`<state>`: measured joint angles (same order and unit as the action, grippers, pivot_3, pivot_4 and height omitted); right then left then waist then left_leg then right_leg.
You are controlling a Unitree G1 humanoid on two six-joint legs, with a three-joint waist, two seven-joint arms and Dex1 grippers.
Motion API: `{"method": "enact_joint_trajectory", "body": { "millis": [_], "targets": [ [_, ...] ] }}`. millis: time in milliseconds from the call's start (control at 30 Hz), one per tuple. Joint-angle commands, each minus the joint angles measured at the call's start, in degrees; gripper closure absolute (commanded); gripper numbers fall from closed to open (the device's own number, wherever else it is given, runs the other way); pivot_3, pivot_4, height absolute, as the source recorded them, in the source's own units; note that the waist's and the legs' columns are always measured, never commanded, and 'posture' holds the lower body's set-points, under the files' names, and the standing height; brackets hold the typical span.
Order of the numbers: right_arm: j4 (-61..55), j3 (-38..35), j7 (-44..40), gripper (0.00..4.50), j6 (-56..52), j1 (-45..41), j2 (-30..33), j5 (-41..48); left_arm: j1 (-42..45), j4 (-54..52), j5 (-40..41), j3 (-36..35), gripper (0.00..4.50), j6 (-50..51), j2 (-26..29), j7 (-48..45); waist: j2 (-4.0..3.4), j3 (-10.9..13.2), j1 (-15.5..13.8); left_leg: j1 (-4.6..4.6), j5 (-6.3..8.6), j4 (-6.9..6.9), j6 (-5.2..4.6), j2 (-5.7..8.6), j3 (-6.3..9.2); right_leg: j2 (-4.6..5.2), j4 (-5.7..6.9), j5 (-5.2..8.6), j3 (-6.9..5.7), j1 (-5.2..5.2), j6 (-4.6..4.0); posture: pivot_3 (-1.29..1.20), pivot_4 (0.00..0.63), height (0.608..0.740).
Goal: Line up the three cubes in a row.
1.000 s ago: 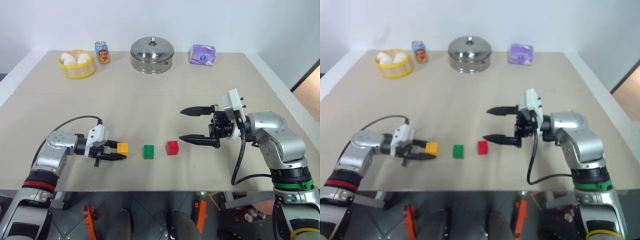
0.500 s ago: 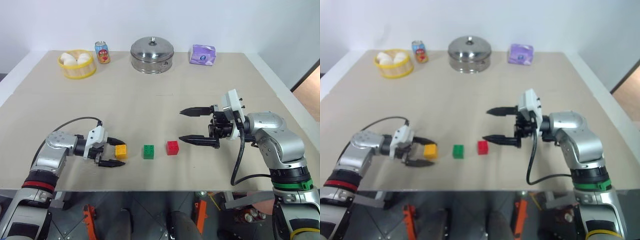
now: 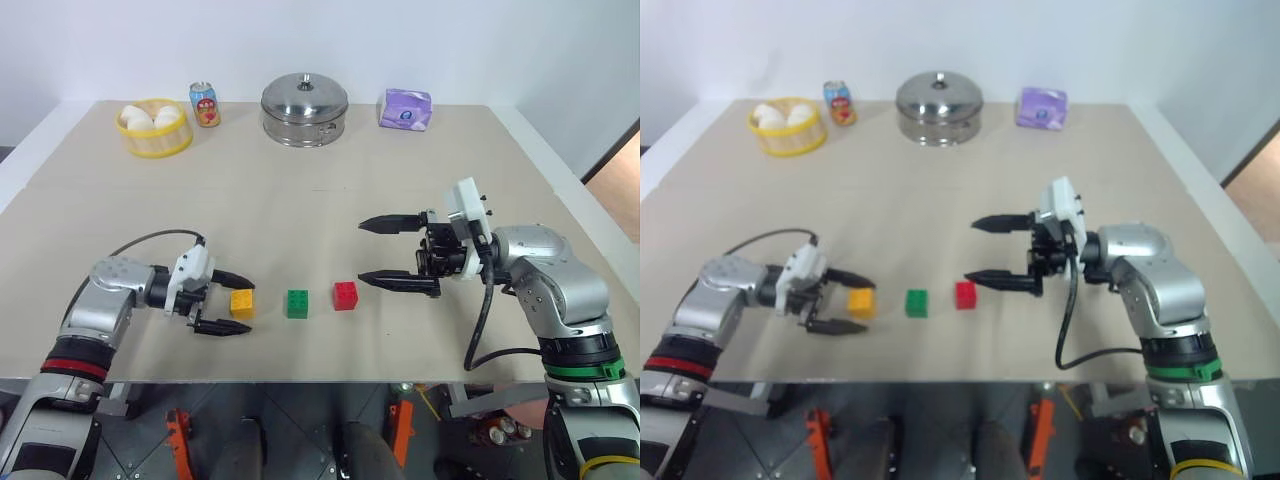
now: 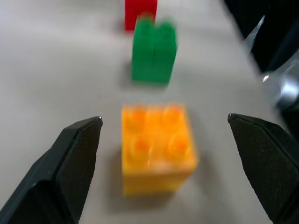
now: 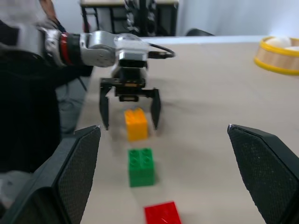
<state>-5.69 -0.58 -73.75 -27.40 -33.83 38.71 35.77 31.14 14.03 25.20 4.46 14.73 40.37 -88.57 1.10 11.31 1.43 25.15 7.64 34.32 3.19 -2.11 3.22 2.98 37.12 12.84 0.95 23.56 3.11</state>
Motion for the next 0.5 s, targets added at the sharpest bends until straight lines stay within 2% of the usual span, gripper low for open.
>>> {"method": "enact_joint_trajectory", "body": {
  "millis": [33, 133, 200, 367, 500],
  "targets": [
    [-2.71, -3.32, 0.15, 0.0, -1.18, -0.32, 1.05, 3.08, 4.05, -10.1, 9.31, -5.75, 0.05, 13.56, 2.17, 4.51, 0.02, 0.02, 0.01, 0.0, 0.0, 0.0, 0.0, 0.0, 0.0, 0.0, 0.0, 0.0, 0.0, 0.0, 0.0, 0.0, 0.15, 0.739],
    [-1.34, -4.19, 2.46, 0.0, -0.36, -0.74, 1.13, 1.79, 6.95, -11.97, 12.67, -10.25, 0.05, 20.51, 1.91, 12.46, 0.03, 0.02, 0.0, -0.04, 0.0, 0.03, 0.0, 0.0, 0.01, -0.01, 0.0, 0.0, 0.0, -0.05, 0.0, 0.0, 0.15, 0.739],
    [-0.36, -5.0, 5.09, 0.0, 0.36, -0.41, 0.83, 0.38, 6.69, -11.58, 8.77, -12.22, 0.05, 17.58, 1.1, 19.7, 0.02, 0.01, 0.04, -0.07, 0.0, 0.04, 0.0, 0.0, 0.01, -0.02, 0.0, 0.0, 0.0, -0.08, 0.01, 0.0, 0.15, 0.739],
    [1.52, -8.1, 16.33, 0.0, 3.04, 3.86, -2.67, -3.28, -0.22, -13.99, 4.46, -18.25, 0.05, 13.19, -3.12, 35.68, 0.03, 0.01, 0.13, -0.13, 0.0, 0.0, 0.0, -0.01, -0.01, -0.03, 0.01, -0.04, 0.01, -0.09, 0.06, 0.0, 0.15, 0.739],
    [0.24, -10.32, 22.35, 0.0, 2.19, 6.83, -3.99, -3.67, -5.3, -19.1, 6.15, -22.2, 0.05, 14.64, -4.51, 42.48, 0.07, 0.03, -0.06, -0.02, 0.01, -0.03, 0.0, 0.0, 0.02, -0.04, 0.02, -0.2, 0.03, -0.01, 0.37, 0.0, 0.15, 0.739]
  ]
}}
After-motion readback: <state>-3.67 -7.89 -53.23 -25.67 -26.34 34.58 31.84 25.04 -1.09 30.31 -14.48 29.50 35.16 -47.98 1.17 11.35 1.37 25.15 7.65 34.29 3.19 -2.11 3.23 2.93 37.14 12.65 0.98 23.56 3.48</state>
